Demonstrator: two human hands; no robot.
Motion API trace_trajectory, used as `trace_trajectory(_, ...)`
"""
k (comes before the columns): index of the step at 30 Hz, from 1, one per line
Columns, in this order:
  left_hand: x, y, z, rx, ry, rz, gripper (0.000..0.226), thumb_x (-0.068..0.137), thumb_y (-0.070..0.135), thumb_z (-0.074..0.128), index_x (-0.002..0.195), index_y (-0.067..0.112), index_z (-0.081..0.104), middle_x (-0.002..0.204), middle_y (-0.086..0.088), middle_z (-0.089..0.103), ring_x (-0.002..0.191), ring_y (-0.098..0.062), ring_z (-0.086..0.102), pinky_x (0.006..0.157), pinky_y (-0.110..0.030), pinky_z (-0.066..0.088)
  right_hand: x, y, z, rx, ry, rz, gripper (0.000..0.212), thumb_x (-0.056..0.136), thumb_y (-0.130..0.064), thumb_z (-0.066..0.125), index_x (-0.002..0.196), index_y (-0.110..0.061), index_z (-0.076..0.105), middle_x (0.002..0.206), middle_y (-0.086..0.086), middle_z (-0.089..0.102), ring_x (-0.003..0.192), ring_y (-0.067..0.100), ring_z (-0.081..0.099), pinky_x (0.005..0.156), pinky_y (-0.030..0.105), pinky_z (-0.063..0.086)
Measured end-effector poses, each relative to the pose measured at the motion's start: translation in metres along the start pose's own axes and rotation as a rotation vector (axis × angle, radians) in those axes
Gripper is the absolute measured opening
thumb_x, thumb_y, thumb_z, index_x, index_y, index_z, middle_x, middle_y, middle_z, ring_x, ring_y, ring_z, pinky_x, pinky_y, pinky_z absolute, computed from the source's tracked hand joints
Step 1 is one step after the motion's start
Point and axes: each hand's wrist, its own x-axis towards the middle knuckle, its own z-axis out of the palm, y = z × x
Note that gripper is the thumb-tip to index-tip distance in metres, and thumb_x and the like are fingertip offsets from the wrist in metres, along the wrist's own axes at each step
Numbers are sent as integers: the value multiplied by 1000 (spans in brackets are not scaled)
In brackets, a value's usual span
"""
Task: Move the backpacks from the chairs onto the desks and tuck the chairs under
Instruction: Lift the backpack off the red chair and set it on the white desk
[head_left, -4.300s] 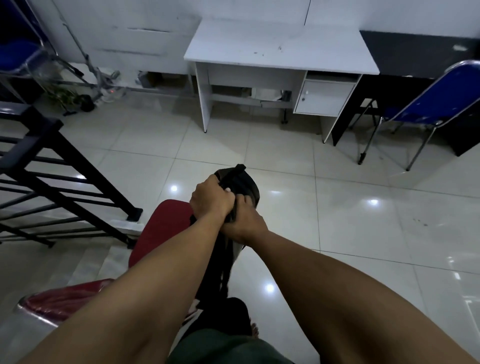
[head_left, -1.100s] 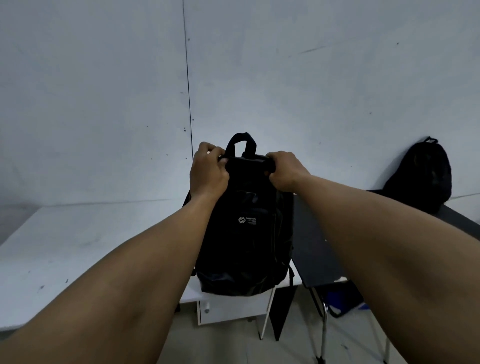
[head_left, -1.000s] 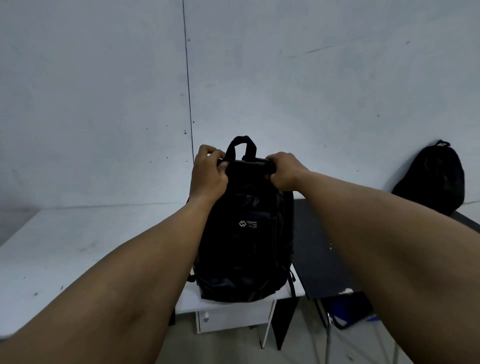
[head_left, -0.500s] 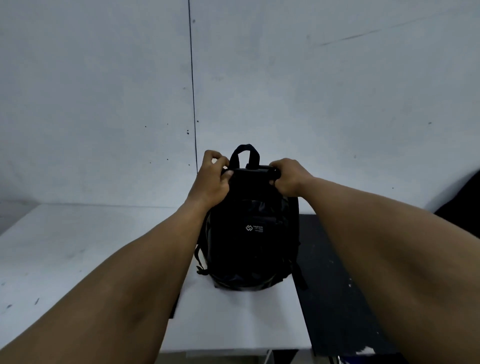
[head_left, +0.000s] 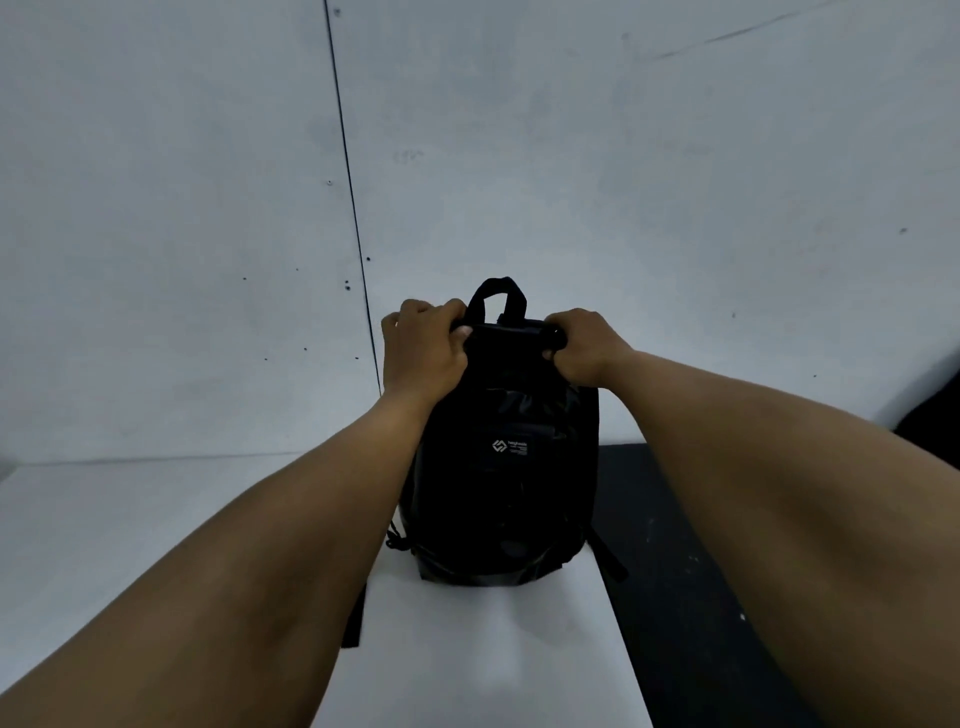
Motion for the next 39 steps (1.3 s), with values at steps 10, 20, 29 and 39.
trace_trajectory(10,52,-20,52,-51,-93,-104,12,97,21,49,104,19,59,102,0,59,90,-27,58,78,-40,50,71,24,8,-92,-77,-16,14,88,-17,57,101,-17,62,99,-1,58,95,23,57,79,36,48)
trace_trajectory(20,106,-45,98,-15,-144,-185,15,100,17,42,111,14,53,106,-7,46,79,-29,47,72,-33,39,154,47,27,-162,-102,-20,21,93,-23,57,113,-18,60,114,1,60,95,20,52,76,34,41)
trace_trajectory(29,140,-74,141,234,-65,-101,11,92,16,52,91,17,62,86,0,64,96,-28,48,76,-33,23,196,68,60,-187,-76,21,15,93,-23,52,105,-16,57,108,4,61,89,24,55,71,33,36)
trace_trajectory(39,148,-77,178,114,-10,-201,18,96,16,52,106,15,67,103,-5,62,103,-26,49,65,-32,36,211,84,72,-204,19,69,21,91,-27,58,108,-15,60,100,4,60,90,26,59,70,32,38)
